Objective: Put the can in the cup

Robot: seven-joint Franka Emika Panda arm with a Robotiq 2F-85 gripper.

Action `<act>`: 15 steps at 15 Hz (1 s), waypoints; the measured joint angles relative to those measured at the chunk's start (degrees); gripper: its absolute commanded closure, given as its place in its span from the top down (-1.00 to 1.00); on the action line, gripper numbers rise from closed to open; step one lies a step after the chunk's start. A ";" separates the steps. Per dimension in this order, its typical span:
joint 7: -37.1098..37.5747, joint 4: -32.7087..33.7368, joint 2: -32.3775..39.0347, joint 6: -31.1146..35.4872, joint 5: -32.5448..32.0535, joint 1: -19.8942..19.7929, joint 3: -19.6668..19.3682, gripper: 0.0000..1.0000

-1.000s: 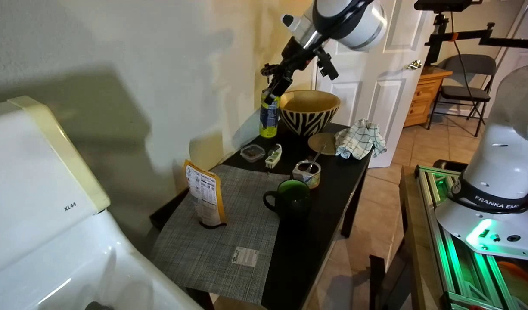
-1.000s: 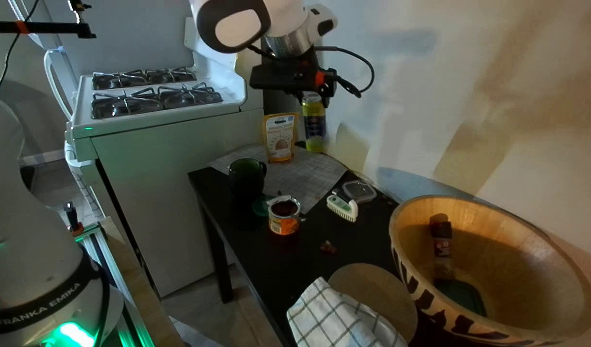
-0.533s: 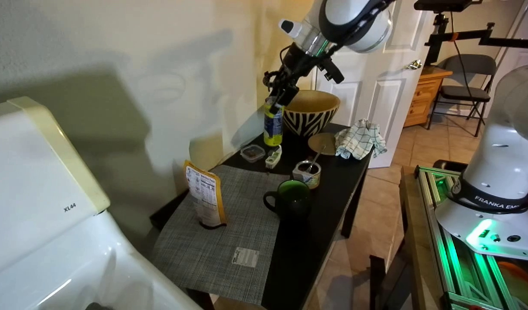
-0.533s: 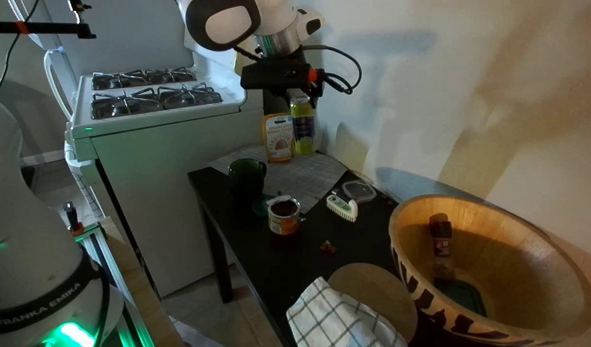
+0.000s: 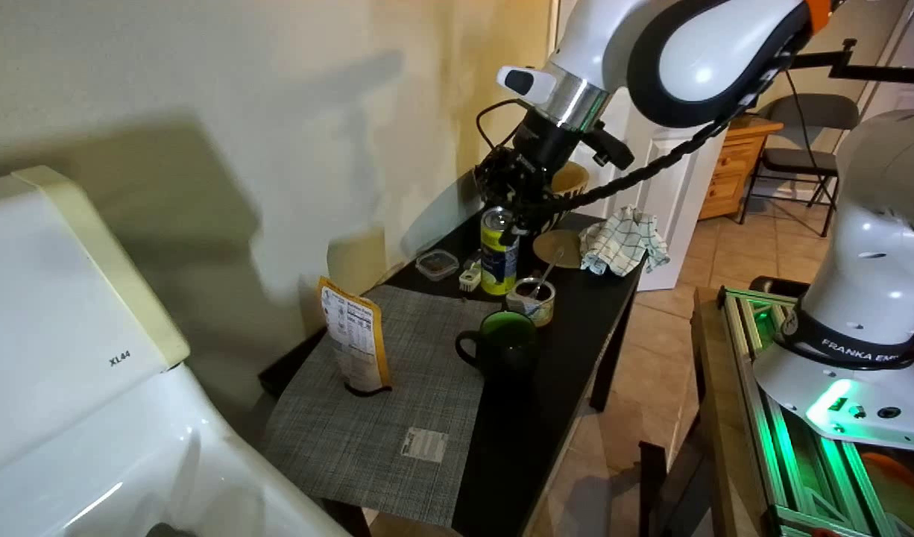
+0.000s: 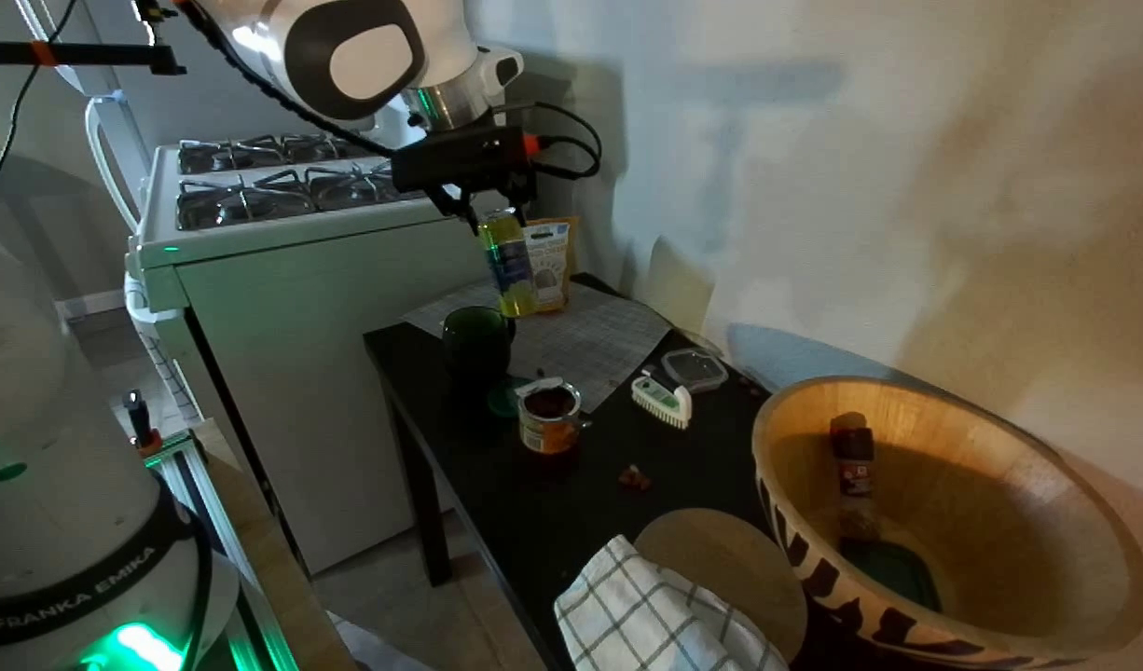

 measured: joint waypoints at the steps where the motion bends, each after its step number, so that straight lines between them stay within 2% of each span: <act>1: -0.08 -0.45 -1.32 0.00 -0.13 1.63 -1.16 -0.24; 7: -0.67 0.06 -5.99 -0.24 -0.14 9.76 -7.46 -0.24; 8: -0.66 0.06 -6.15 -0.71 -0.14 10.34 -8.12 0.26; 9: -0.66 0.00 -6.09 -0.80 -0.17 10.48 -8.40 0.26; 10: -0.66 -0.06 -5.96 -0.80 -0.18 10.48 -8.48 -0.24; 15: -0.66 -0.10 -4.92 -2.63 0.14 11.53 -10.23 -0.24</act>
